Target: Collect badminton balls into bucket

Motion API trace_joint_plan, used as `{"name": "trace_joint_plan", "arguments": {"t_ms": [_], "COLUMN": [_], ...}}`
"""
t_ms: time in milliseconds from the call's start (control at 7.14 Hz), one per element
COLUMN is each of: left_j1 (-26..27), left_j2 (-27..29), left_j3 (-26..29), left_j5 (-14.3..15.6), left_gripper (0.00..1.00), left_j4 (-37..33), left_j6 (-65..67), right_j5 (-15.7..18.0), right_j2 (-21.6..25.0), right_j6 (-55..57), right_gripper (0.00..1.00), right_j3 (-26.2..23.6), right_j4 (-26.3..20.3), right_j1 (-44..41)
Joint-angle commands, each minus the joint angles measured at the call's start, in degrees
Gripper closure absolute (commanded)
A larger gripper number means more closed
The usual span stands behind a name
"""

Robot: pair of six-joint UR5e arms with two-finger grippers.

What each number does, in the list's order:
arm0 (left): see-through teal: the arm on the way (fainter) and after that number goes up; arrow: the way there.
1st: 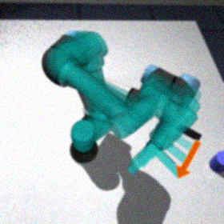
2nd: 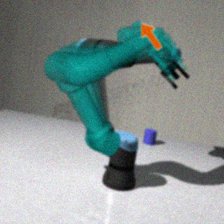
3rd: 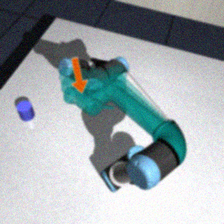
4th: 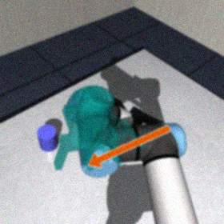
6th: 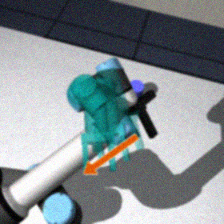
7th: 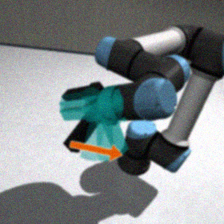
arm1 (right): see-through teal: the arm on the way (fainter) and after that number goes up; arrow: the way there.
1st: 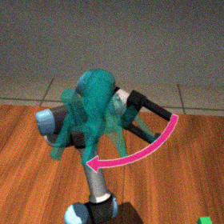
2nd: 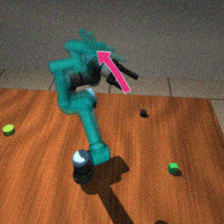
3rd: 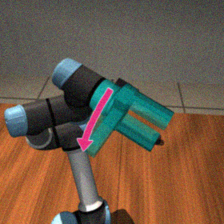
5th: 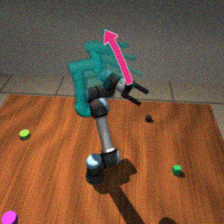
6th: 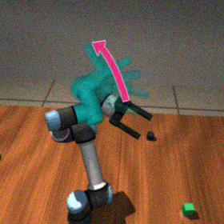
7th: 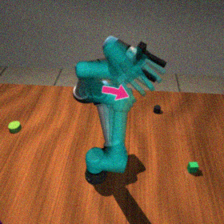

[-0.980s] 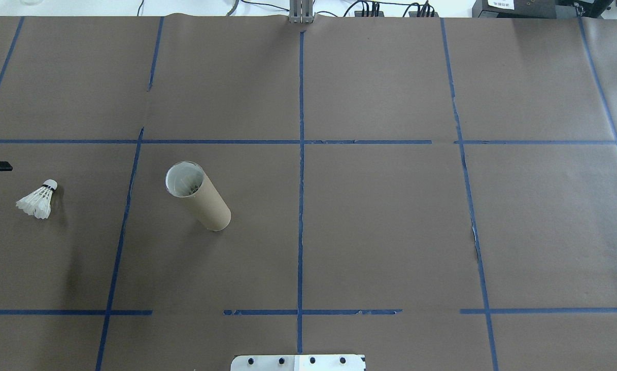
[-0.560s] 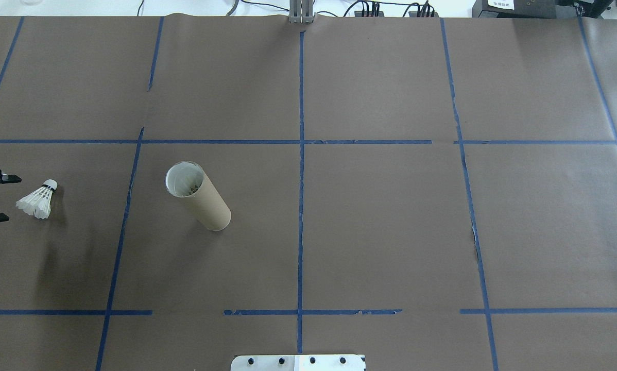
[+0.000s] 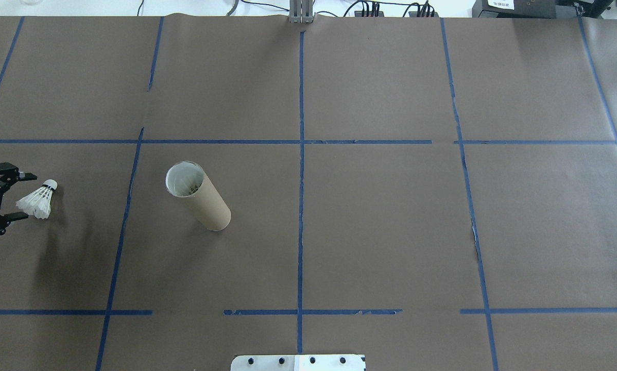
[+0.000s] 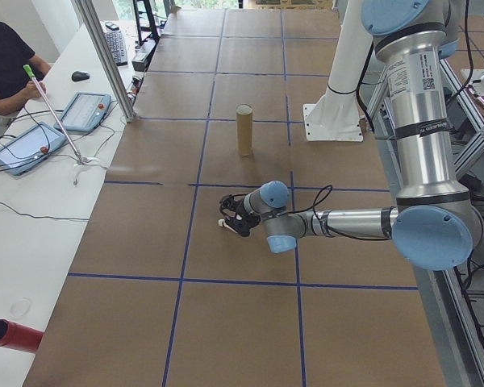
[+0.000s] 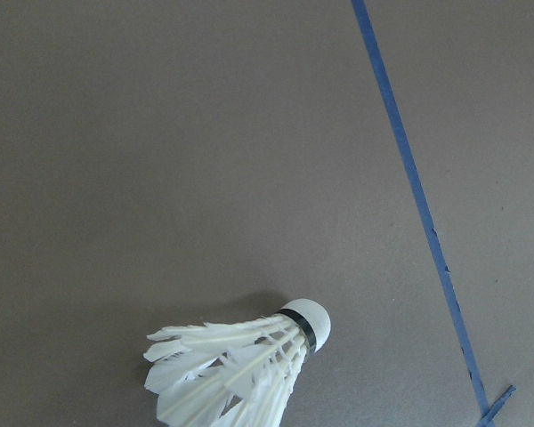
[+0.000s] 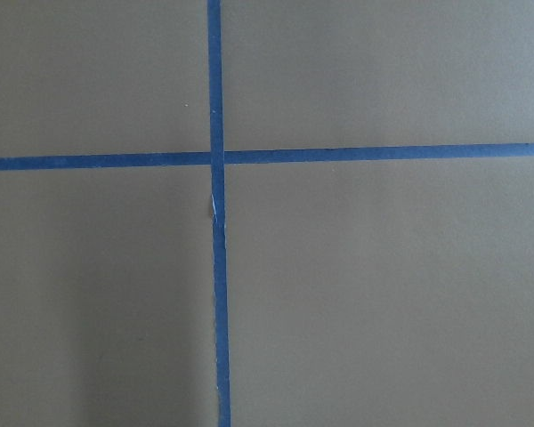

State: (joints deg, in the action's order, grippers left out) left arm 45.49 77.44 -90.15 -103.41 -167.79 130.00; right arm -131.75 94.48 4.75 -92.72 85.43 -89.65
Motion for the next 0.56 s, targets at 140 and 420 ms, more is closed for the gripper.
{"name": "trace_joint_plan", "arguments": {"t_ms": [140,420], "left_j1": [-0.6,-0.6], "left_j2": [1.2,1.2], "left_j3": [1.7,1.9], "left_j5": [0.5,0.5], "left_gripper": [0.06,0.56], "left_j4": [0.0,0.1], "left_j6": [0.3,0.3], "right_j5": [0.0,0.0], "right_j2": [0.0,0.0], "right_j6": [0.0,0.0], "right_gripper": [0.00,0.00], "right_j3": [0.0,0.0], "right_j4": [0.0,0.0], "right_j1": [0.0,0.0]}}
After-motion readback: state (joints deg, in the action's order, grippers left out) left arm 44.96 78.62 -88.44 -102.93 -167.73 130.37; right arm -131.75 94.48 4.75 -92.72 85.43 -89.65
